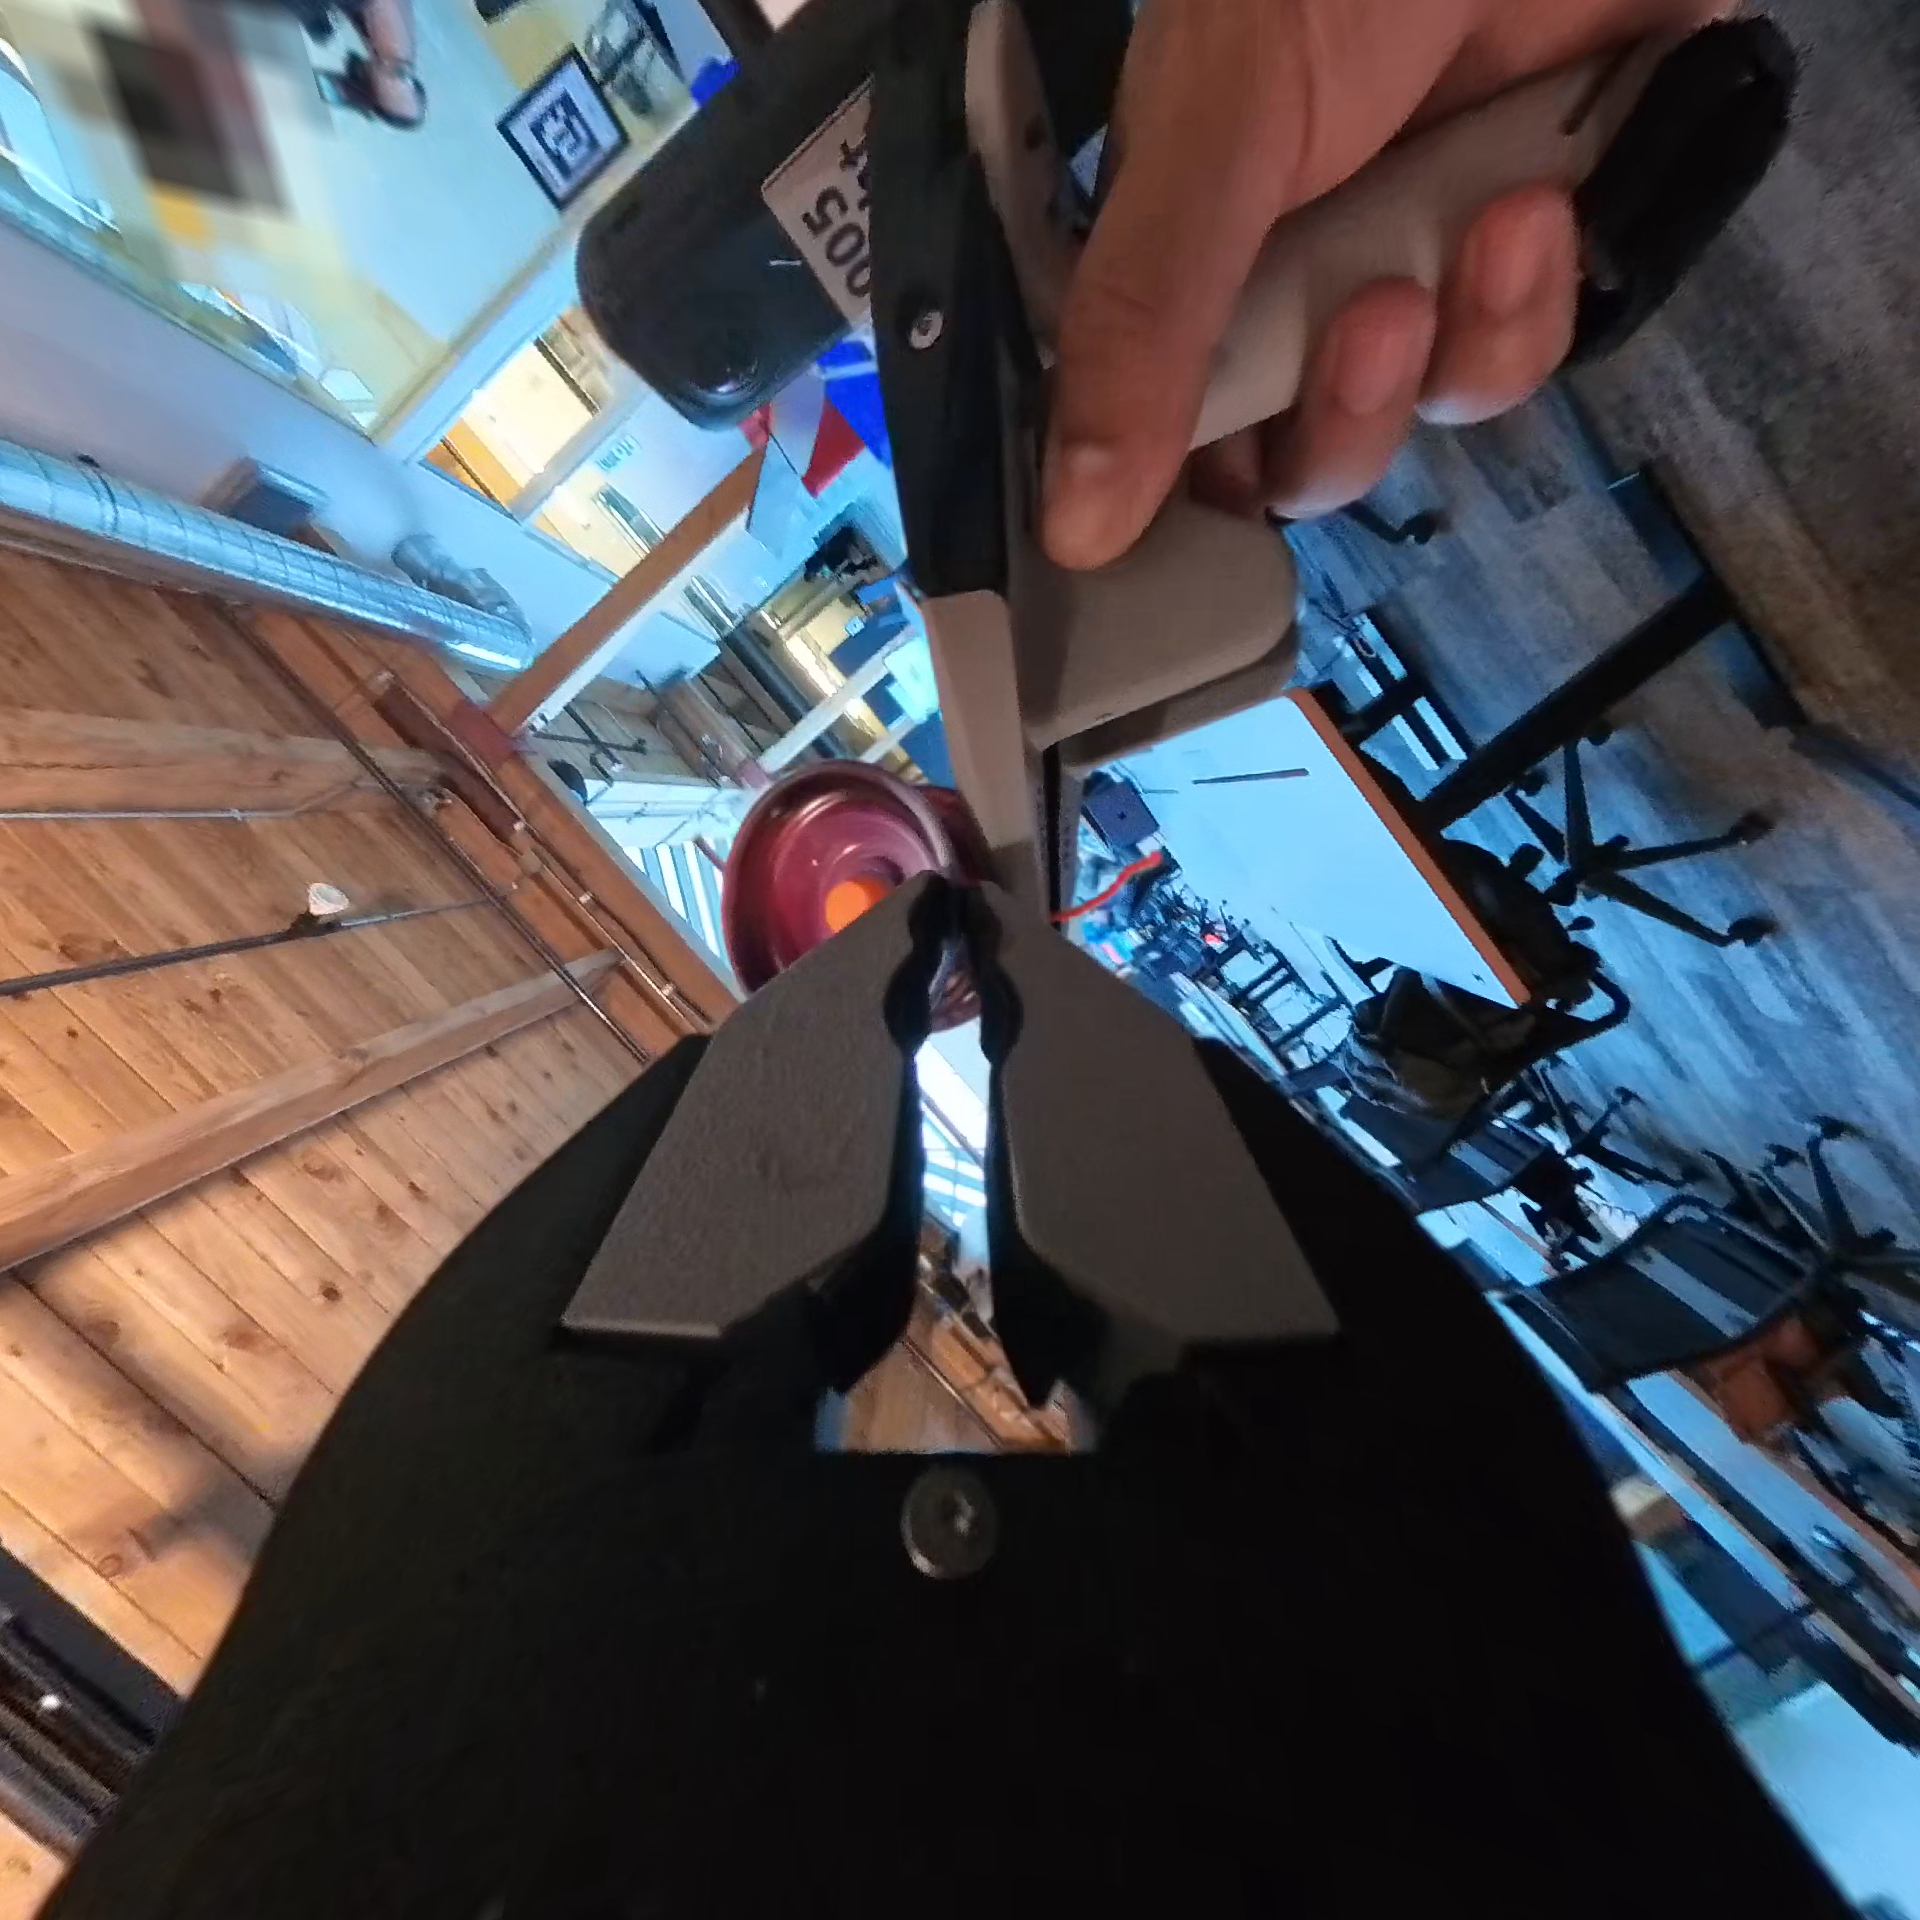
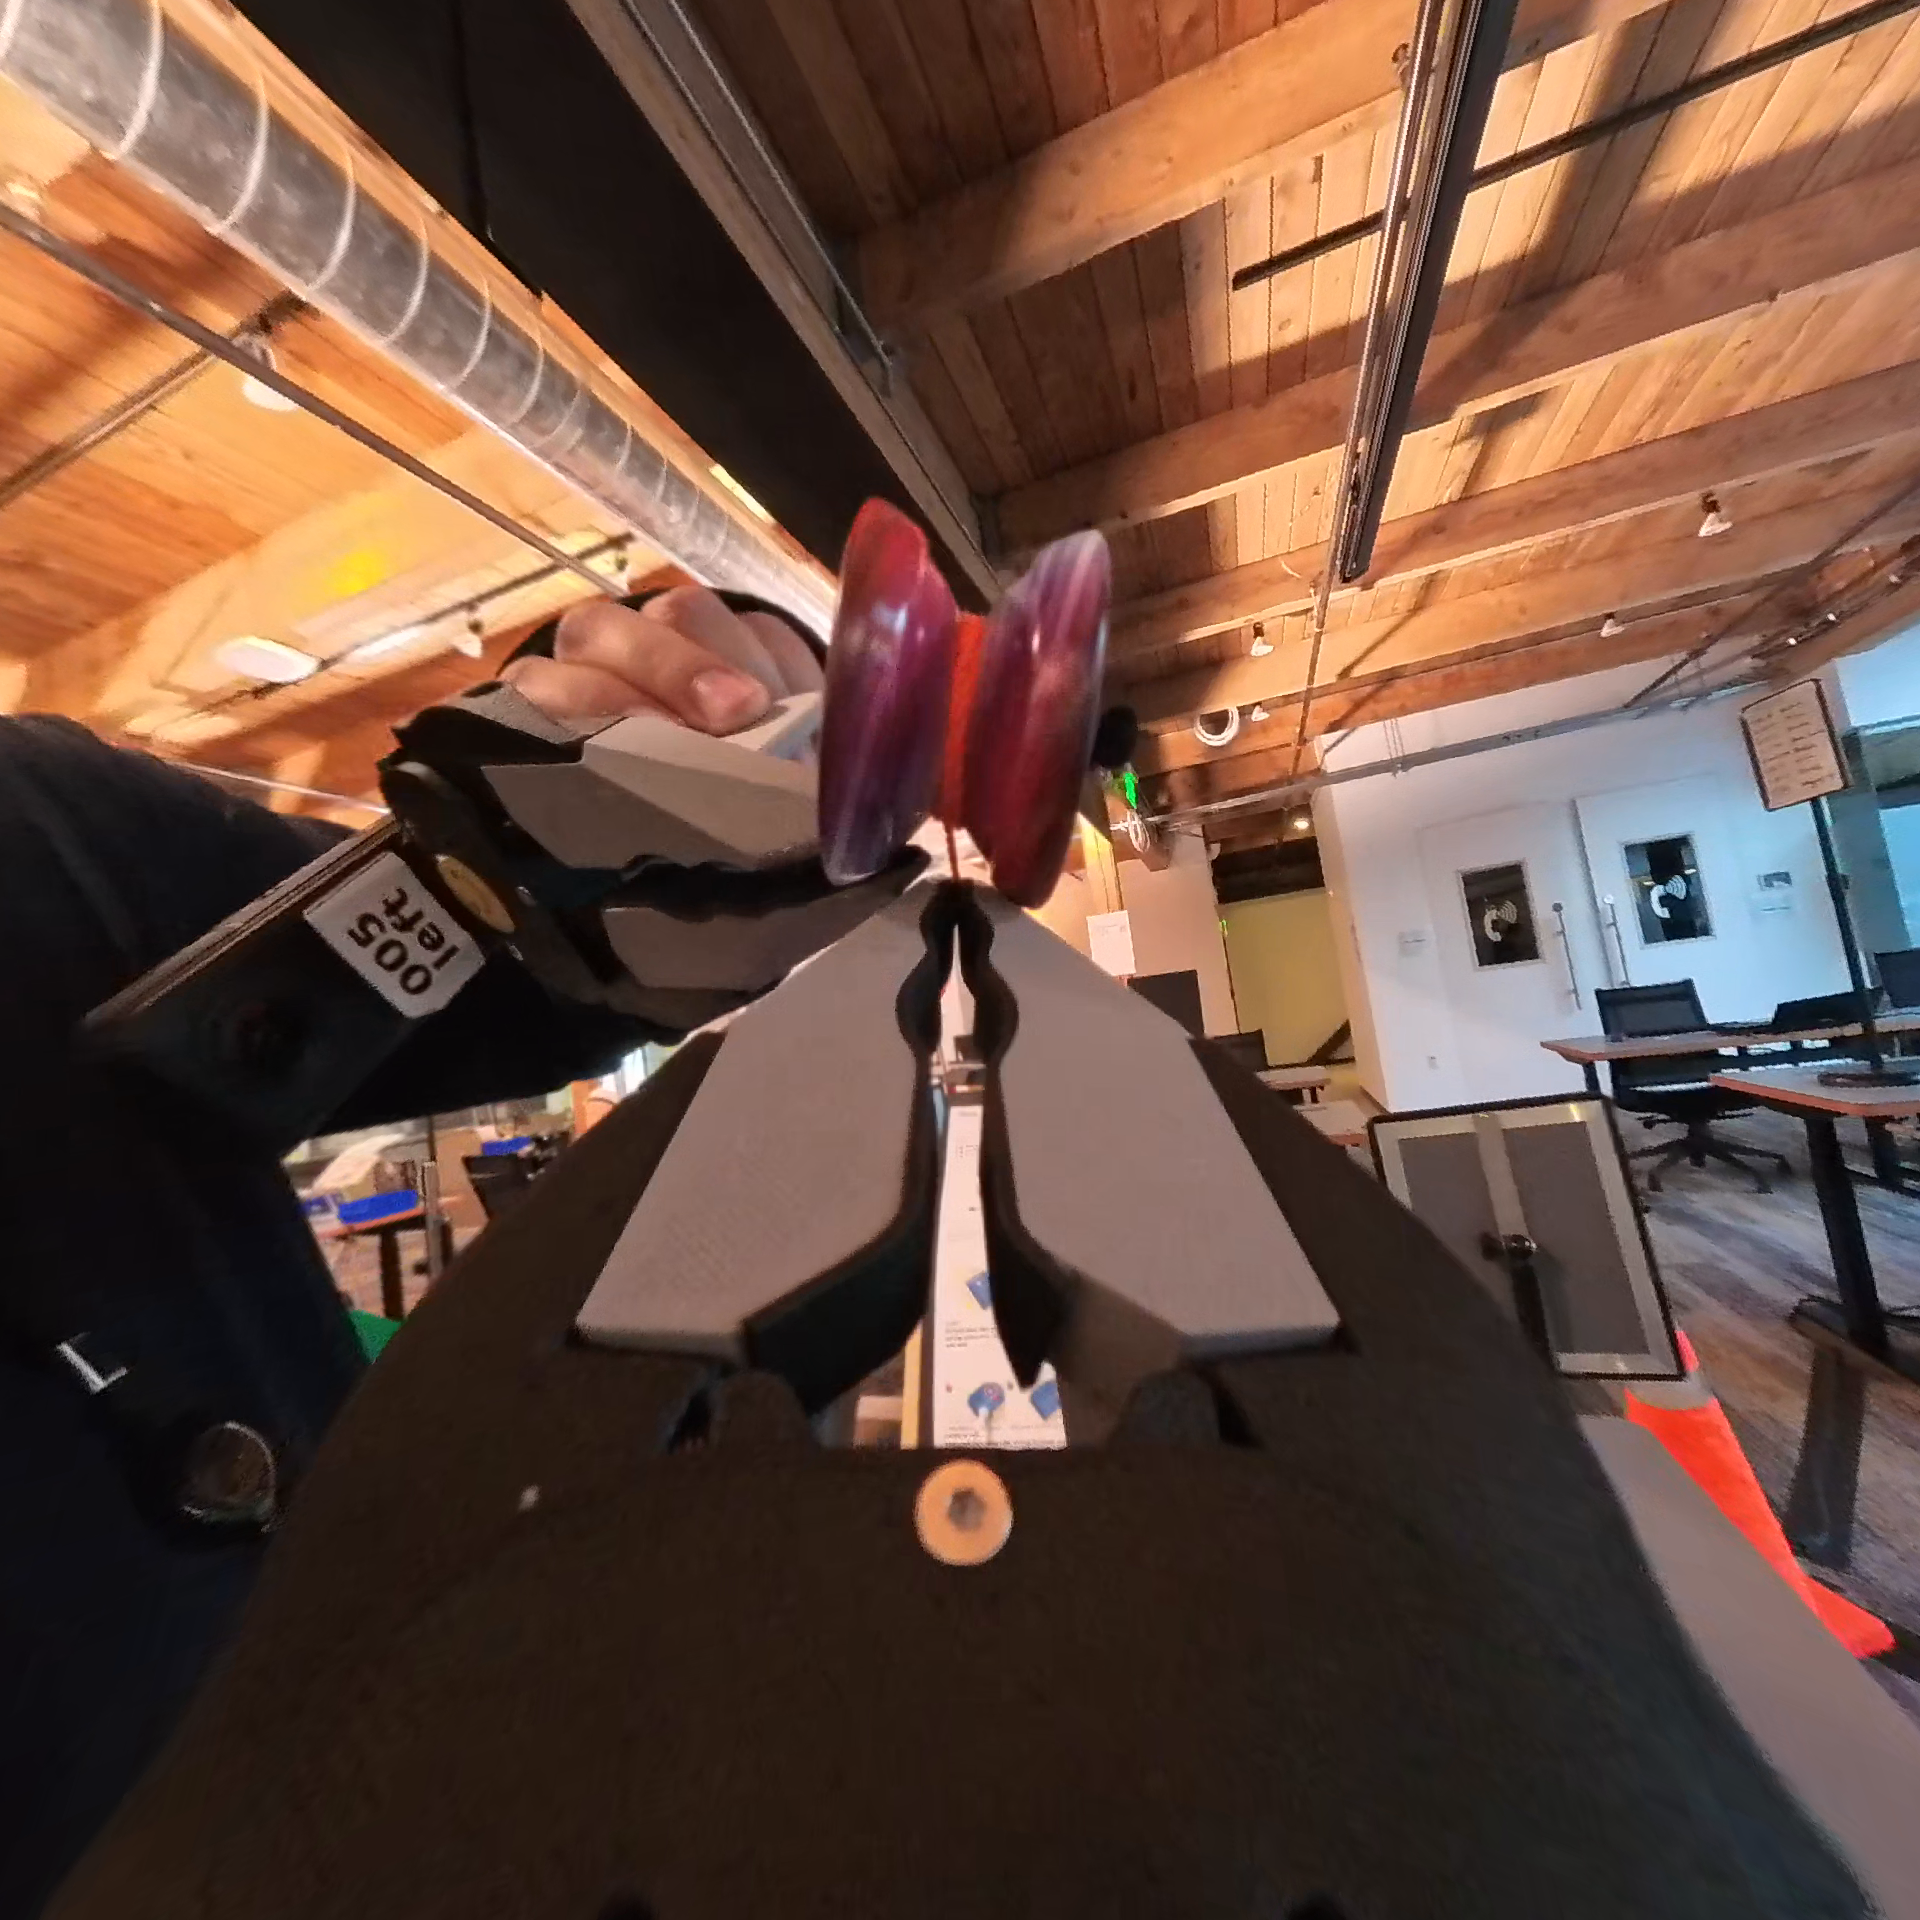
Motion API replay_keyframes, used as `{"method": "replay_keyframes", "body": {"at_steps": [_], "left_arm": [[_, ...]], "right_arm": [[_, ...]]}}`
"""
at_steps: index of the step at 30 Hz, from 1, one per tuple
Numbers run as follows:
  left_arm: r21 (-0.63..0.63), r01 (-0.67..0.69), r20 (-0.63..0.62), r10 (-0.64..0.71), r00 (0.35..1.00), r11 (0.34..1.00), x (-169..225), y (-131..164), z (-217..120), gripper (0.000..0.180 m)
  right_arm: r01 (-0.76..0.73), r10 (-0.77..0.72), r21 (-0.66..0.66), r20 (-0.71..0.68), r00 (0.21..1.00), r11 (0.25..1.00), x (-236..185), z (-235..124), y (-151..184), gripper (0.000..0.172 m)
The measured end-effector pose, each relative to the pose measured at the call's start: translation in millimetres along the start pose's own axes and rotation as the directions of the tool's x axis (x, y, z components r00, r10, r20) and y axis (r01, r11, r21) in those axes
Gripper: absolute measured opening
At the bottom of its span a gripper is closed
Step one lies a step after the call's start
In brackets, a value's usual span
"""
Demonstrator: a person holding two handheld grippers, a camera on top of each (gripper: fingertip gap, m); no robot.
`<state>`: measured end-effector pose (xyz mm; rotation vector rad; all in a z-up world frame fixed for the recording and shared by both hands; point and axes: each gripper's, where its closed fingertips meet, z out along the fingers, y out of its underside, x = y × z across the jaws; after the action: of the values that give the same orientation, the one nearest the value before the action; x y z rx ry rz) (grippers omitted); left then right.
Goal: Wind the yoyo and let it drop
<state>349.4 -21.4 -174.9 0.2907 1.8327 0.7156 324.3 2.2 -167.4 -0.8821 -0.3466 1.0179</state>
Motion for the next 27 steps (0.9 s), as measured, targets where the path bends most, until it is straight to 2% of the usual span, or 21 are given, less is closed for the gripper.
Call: {"method": "replay_keyframes", "body": {"at_steps": [1,11,18,27], "left_arm": [[-0.006,0.016,-0.01,-0.016,1.0,1.0,0.4,0.6,1.1,0.0],[-0.034,0.069,-0.022,-0.07,0.997,0.997,5.9,3.0,5.4,0.0],[-0.009,-0.014,-0.075,0.013,0.997,1.0,5.9,0.7,10.8,0.001],[0.005,-0.051,-0.097,0.052,0.994,0.999,-1.2,-7.5,26.4,0.002]], "right_arm": [[-0.004,0.004,0.008,0.004,1.0,1.0,1.4,-0.9,-1.2,0.0],[-0.019,0.019,0.01,0.017,1.0,1.0,8.1,-8.7,-5.6,0.0],[0.062,-0.062,-0.042,-0.016,0.998,0.997,10.5,-13.5,-3.5,0.0],[0.069,-0.068,0.037,-0.038,0.997,0.997,16.3,-29.1,-13.9,0.0]]}}
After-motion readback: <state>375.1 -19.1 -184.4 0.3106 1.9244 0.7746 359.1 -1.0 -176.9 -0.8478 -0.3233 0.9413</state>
